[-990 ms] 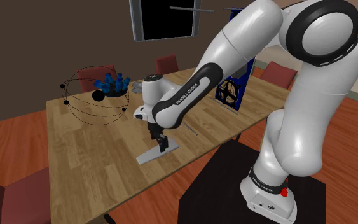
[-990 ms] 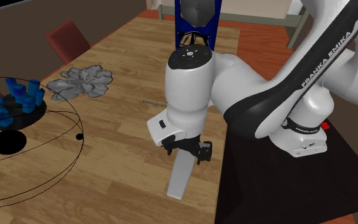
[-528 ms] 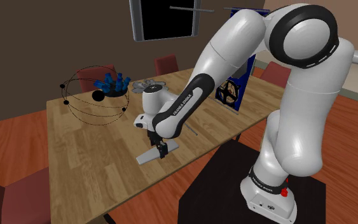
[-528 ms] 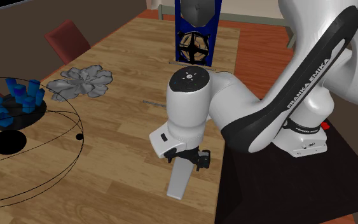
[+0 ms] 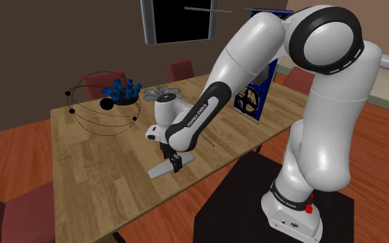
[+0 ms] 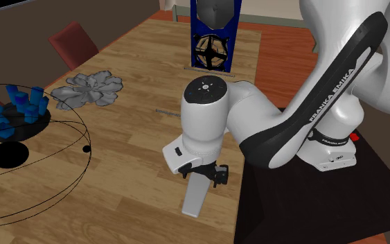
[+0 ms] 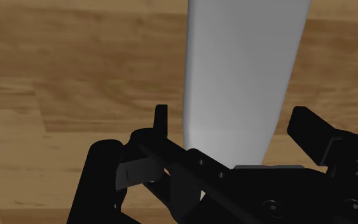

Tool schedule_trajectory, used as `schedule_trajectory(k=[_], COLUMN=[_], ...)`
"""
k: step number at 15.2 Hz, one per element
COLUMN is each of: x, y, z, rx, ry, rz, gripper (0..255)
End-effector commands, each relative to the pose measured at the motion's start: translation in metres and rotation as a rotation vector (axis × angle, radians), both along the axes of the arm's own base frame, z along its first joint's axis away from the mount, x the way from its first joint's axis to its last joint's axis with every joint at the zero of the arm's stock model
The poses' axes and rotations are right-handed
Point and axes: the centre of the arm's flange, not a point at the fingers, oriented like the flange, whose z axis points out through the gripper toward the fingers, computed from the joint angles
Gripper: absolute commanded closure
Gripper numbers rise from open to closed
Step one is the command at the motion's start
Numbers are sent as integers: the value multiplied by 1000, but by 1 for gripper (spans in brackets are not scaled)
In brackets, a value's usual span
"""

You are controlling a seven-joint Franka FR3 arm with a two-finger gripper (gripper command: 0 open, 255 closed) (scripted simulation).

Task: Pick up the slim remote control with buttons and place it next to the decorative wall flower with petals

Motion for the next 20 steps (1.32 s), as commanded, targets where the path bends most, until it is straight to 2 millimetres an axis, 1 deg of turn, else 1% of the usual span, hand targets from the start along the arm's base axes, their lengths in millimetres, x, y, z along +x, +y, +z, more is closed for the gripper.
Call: schedule_trajectory(k=[1, 10, 20], x=[0, 0, 0], y=[0, 0, 0], z=[0, 0, 53], rx=[0, 0, 0], ry=[0, 0, 0], rz=[0, 0, 0], gripper=[255, 255, 255])
